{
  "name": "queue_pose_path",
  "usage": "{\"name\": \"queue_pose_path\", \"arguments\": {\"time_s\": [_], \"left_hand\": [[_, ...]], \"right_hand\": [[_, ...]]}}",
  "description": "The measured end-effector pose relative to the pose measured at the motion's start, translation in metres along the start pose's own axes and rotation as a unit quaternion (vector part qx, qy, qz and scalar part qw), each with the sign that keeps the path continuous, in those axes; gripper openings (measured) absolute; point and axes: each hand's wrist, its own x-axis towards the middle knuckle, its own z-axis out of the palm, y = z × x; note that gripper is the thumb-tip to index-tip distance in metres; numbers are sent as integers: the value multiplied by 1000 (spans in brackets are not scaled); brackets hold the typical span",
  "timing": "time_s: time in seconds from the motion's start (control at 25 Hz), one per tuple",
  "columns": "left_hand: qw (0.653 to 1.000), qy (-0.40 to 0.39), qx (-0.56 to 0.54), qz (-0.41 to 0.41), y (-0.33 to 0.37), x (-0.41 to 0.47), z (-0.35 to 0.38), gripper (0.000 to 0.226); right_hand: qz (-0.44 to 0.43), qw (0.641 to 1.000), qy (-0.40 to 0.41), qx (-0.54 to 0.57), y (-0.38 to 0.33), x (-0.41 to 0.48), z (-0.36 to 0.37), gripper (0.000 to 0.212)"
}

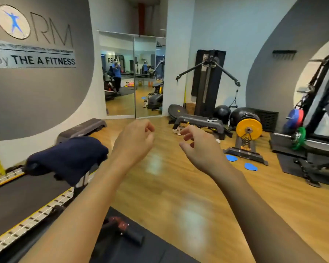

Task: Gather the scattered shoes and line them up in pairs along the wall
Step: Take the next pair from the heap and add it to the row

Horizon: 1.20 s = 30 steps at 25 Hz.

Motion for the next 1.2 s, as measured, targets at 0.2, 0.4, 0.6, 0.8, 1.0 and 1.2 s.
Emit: {"name": "queue_pose_path", "arguments": {"time_s": [0.2, 0.4, 0.6, 0.8, 1.0, 1.2], "left_hand": [[995, -58, -51, 61, 18, 116, 108, 12], [990, -81, -64, 97, 11, 213, 209, 12], [991, -98, -51, 69, -9, 323, 290, 13], [996, -77, -37, 33, -54, 440, 362, 13], [996, -80, -42, 20, -105, 554, 466, 24], [994, -94, -53, 16, -143, 692, 571, 23]], "right_hand": [[86, 995, 45, -36, 96, 77, -14, 25], [117, 990, 74, -15, 193, 156, -1, 22], [127, 990, 58, 2, 279, 274, 20, 22], [114, 993, 33, 2, 354, 400, 58, 20], [108, 994, 30, -11, 430, 521, 96, 18], [139, 989, 39, -30, 518, 645, 115, 19]]}}
